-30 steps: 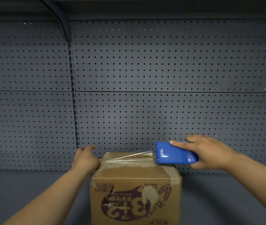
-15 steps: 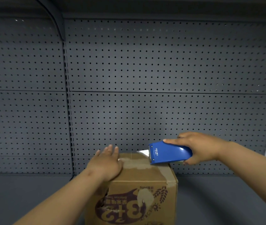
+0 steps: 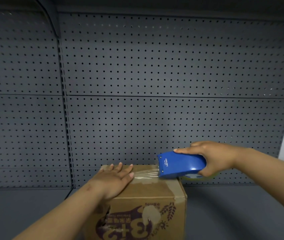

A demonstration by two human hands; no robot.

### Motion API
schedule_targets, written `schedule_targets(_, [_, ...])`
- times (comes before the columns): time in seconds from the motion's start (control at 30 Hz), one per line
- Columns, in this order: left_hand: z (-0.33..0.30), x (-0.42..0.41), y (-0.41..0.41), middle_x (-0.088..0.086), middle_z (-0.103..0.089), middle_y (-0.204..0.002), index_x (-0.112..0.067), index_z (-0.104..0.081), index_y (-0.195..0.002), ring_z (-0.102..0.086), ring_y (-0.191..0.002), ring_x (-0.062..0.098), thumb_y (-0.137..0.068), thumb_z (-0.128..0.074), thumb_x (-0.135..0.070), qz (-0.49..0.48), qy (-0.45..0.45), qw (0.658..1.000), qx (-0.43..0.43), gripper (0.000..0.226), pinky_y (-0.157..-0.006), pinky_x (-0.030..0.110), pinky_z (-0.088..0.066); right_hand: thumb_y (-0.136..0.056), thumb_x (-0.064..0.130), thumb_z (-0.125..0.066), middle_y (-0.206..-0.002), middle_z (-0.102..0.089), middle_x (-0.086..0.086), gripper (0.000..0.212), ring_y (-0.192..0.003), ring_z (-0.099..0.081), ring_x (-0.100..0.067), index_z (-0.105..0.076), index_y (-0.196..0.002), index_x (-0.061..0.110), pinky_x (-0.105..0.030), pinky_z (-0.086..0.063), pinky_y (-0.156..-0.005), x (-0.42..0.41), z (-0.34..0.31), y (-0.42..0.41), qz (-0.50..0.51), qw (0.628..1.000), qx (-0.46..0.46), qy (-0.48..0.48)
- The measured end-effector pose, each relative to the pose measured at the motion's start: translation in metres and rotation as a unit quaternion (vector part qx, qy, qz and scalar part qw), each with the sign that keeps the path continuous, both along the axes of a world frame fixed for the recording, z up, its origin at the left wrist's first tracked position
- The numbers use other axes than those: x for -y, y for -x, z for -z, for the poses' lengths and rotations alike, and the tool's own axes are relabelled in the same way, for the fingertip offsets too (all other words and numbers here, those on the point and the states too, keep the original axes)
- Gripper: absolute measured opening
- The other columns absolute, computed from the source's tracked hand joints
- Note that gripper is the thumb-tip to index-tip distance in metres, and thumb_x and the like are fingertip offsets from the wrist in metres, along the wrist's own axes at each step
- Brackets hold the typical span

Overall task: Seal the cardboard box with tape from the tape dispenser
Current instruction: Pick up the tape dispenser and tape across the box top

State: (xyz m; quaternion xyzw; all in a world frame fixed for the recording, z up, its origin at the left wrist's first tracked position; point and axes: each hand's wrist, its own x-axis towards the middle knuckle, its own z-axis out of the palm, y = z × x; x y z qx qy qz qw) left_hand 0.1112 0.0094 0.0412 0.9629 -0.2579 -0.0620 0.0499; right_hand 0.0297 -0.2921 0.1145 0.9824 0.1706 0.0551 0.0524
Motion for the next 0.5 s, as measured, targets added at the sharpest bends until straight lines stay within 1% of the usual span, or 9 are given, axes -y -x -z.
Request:
schedule_targets(0.17, [-0.001, -0.002, 0.001, -0.002, 0.006, -0.157, -0.042, 0.001, -0.144, 0.008, -0.144, 0.022, -0.093, -0.005, -0.054, -0.003, 0.010, 1.000, -0.015, 0.053, -0.115, 0.040, 0.004, -0.071, 0.027, -0.064, -0.091, -0.041, 0.017, 0.089, -0.083, -0.043, -0.001, -0.005, -0.123, 0.069, -0.016, -0.037, -0.069, 0.004, -0.001, -0.002, -0.001, 1.000, -0.013, -0.016])
schedule_targets(0.3, [-0.001, -0.001, 0.000, -0.002, 0.007, -0.157, -0.042, 0.000, -0.144, 0.007, -0.144, 0.022, -0.093, -0.004, -0.055, -0.004, 0.007, 1.000, -0.018, 0.053, -0.114, 0.040, 0.004, -0.070, 0.034, -0.066, -0.094, -0.042, 0.020, 0.088, -0.084, -0.046, -0.001, -0.009, -0.125, 0.070, -0.025, -0.048, -0.078, 0.031, 0.000, 0.014, 0.025, 1.000, -0.002, -0.010])
schedule_targets(0.33, [-0.001, -0.001, -0.001, -0.002, 0.006, -0.157, -0.041, 0.000, -0.144, 0.007, -0.144, 0.022, -0.092, -0.003, -0.055, -0.004, 0.006, 1.000, -0.019, 0.053, -0.114, 0.040, 0.004, -0.070, 0.037, -0.066, -0.094, -0.043, 0.021, 0.086, -0.085, -0.046, 0.000, -0.009, -0.126, 0.069, -0.024, -0.047, -0.078, 0.040, 0.001, 0.020, 0.033, 0.999, -0.003, -0.005])
schedule_targets(0.43, [-0.001, 0.001, -0.003, -0.003, 0.006, -0.157, -0.042, -0.002, -0.144, 0.006, -0.144, 0.021, -0.092, -0.003, -0.056, -0.008, 0.012, 1.000, -0.025, 0.054, -0.114, 0.040, 0.003, -0.071, 0.041, -0.066, -0.094, -0.044, 0.022, 0.084, -0.084, -0.046, 0.003, -0.009, -0.128, 0.066, -0.012, -0.040, -0.074, 0.055, 0.008, 0.032, 0.046, 0.999, 0.002, -0.001])
schedule_targets(0.5, [-0.002, 0.001, -0.003, -0.003, 0.005, -0.157, -0.043, -0.003, -0.144, 0.006, -0.144, 0.021, -0.092, -0.004, -0.056, -0.013, 0.019, 0.999, -0.029, 0.054, -0.115, 0.041, 0.002, -0.071, 0.039, -0.066, -0.093, -0.043, 0.022, 0.085, -0.083, -0.046, 0.002, -0.009, -0.127, 0.066, -0.011, -0.038, -0.071, 0.059, 0.013, 0.035, 0.053, 0.999, -0.001, -0.010])
